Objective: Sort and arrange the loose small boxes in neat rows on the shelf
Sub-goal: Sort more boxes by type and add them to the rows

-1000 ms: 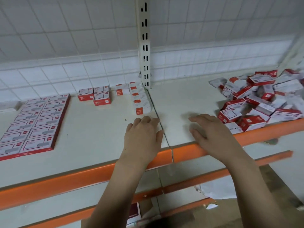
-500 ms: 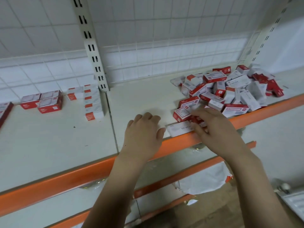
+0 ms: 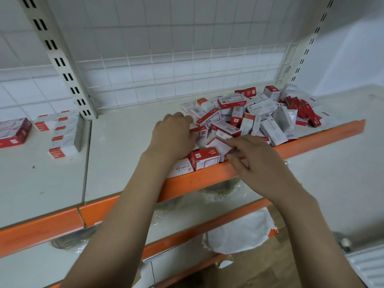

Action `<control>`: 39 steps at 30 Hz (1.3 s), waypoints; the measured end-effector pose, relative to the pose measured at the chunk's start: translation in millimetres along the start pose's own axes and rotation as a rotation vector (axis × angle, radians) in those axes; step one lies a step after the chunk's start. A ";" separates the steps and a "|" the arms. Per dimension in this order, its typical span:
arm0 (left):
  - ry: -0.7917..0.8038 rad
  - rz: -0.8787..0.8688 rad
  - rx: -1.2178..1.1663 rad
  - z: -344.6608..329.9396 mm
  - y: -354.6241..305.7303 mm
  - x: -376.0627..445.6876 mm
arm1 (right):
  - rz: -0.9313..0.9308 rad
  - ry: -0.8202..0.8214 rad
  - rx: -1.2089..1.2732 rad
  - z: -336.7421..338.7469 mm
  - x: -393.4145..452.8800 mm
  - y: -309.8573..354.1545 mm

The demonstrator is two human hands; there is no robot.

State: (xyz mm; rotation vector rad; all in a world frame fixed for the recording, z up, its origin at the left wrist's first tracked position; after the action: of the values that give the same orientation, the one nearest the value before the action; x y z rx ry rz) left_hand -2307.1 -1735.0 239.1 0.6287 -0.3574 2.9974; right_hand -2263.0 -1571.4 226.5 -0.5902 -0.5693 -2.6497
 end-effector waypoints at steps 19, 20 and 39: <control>0.014 -0.055 0.195 -13.9 3.1 22.2 | 0.081 0.002 0.039 10.3 15.3 -11.7; -0.021 -0.054 0.201 -7.3 5.4 20.3 | 0.109 -0.002 0.031 10.4 17.6 -7.0; -0.268 0.144 -0.056 48.7 27.3 -92.5 | 0.397 0.304 -0.061 -31.0 40.3 31.9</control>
State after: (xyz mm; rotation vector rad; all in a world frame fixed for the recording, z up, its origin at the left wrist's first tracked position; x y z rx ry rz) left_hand -2206.2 -1773.9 239.3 1.0459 -0.5204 3.0250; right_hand -2293.3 -1623.2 229.2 -0.2709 -0.2511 -2.3201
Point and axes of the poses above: each hand's wrist, its own x-axis towards the middle knuckle, its own z-axis out of the back of the hand, y = z × x, the point moved 6 cm from there along x, towards the middle knuckle, and after that the axes turned 13 degrees about -y, right-handed, at the moved point
